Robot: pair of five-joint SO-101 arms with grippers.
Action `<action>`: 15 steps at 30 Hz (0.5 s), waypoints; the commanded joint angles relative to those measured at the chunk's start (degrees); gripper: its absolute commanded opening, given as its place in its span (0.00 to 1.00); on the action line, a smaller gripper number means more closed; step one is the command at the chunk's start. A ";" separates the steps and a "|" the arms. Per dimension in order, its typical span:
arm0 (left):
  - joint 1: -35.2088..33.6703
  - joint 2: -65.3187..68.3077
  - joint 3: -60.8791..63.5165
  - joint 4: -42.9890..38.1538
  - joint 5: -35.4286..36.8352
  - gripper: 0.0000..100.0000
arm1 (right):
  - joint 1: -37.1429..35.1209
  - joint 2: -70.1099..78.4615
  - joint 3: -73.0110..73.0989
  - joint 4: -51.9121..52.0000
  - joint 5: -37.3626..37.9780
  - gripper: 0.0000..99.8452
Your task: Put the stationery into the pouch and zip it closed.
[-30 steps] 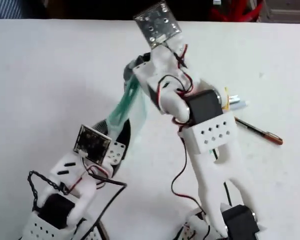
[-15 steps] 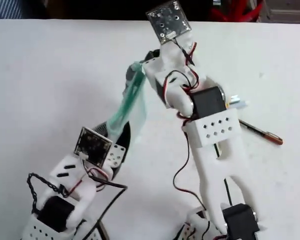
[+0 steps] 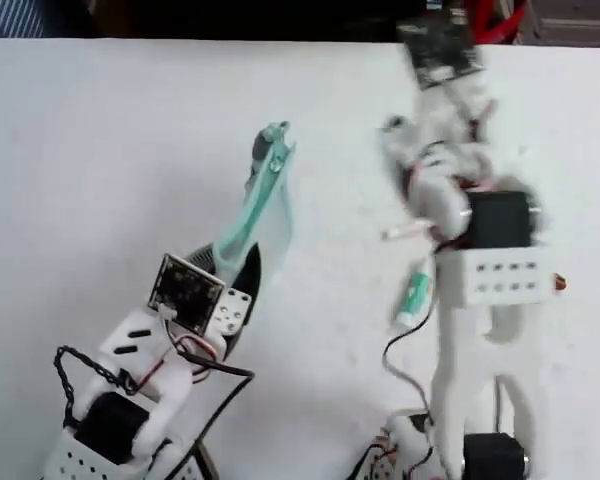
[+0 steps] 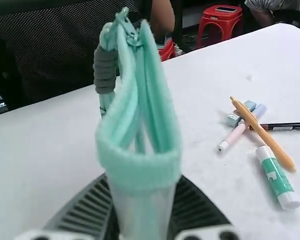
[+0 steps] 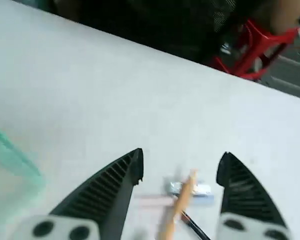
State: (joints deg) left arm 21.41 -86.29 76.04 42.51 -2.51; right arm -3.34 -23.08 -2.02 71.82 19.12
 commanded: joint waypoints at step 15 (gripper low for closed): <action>-2.51 0.31 -1.41 2.11 4.48 0.19 | 27.74 29.76 7.03 -8.13 40.70 0.22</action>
State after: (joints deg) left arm 21.41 -86.29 76.13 44.53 -0.22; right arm 22.15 4.44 5.36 67.78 57.19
